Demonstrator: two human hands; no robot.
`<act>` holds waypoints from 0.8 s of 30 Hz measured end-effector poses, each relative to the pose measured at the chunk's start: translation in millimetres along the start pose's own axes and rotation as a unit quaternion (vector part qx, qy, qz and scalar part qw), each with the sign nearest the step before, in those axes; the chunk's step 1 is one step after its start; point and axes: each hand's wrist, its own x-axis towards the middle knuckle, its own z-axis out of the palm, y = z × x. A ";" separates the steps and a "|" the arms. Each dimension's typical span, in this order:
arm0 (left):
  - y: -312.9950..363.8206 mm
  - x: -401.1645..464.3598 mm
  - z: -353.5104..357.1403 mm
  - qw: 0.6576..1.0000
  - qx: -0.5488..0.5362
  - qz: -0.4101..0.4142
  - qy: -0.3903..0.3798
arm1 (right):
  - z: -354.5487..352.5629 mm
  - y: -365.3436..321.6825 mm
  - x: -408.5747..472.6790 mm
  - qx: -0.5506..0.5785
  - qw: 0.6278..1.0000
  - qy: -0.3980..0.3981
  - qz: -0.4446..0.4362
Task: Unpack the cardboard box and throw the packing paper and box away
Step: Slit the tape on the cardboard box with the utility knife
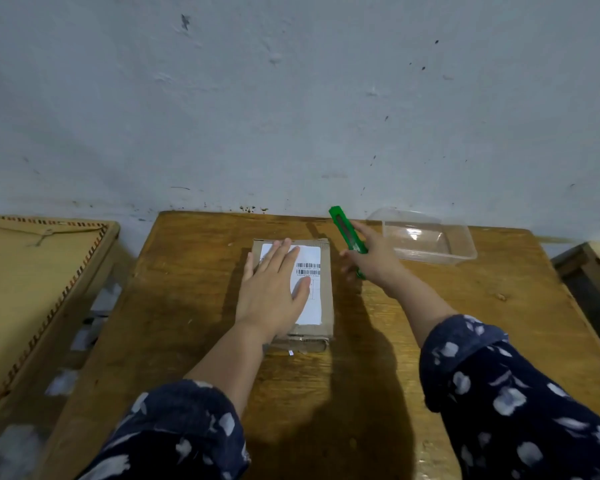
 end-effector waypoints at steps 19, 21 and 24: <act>-3.9 1.4 -7.2 0.998 0.025 0.039 -0.049 | -23.4 5.3 -59.2 0.225 0.973 -0.002 0.050; -12.9 3.7 -10.9 0.996 0.034 0.067 -0.056 | -20.6 4.7 -61.8 0.203 0.978 0.018 0.044; -35.2 6.9 -23.9 0.988 0.031 0.134 -0.077 | -16.2 4.1 -64.0 0.149 0.988 0.034 0.035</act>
